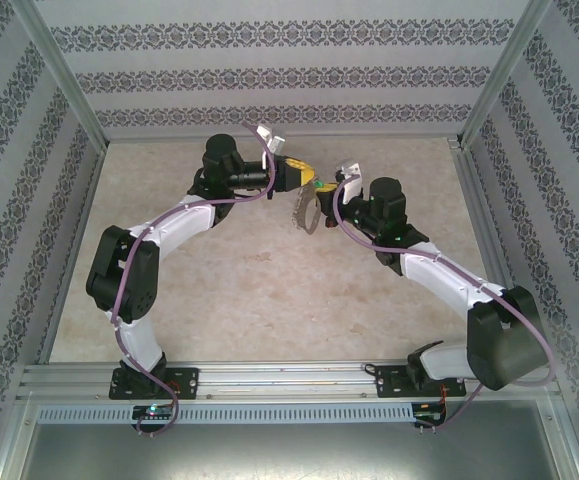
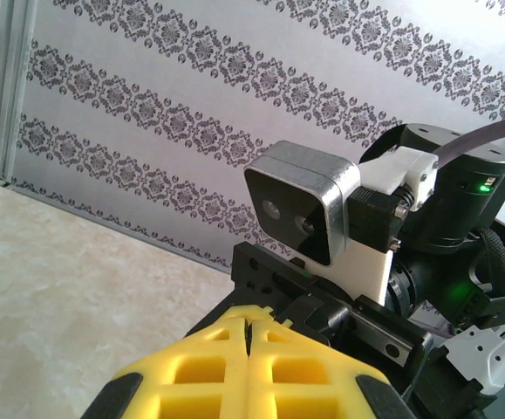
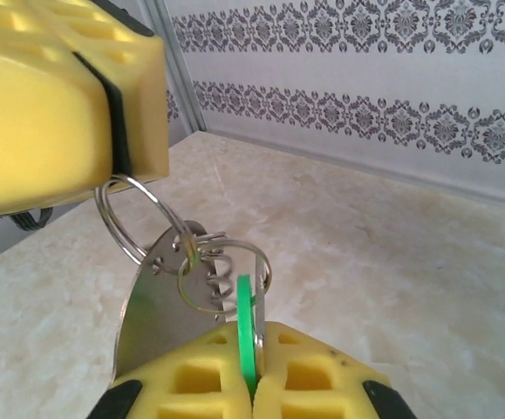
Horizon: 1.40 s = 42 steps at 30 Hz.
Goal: Put the keys on the keyring
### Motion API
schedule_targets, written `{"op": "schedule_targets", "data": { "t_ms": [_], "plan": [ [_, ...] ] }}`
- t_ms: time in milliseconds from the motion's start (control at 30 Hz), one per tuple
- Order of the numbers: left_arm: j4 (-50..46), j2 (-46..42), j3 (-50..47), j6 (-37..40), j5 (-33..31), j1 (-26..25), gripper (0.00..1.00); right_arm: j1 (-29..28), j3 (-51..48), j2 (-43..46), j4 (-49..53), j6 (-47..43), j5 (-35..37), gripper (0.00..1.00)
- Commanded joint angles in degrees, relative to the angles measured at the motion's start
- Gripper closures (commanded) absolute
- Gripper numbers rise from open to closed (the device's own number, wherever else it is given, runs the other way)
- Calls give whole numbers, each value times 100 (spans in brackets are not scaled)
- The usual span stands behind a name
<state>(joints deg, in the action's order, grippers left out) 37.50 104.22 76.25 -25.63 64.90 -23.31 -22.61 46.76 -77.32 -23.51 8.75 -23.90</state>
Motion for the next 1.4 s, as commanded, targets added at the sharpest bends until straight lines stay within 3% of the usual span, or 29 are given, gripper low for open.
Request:
{"op": "schedule_targets", "data": {
  "t_ms": [0,567,733,1000,1367],
  "plan": [
    [-41,-217,144,203,123,-77,100,60,86,192,40,-80,-96,100],
    [-292,-227,167,405,93,-73,100,180,409,406,969,-538,-229,100],
    [-225,-399,-33,442,-329,-69,100,210,590,227,1042,-455,-216,100],
    [-298,-862,-537,357,-1652,262,84,256,1300,-754,919,-168,-282,100],
    [-691,-1324,-902,522,-1986,551,76,349,3059,-2849,645,564,-565,100]
  ]
}}
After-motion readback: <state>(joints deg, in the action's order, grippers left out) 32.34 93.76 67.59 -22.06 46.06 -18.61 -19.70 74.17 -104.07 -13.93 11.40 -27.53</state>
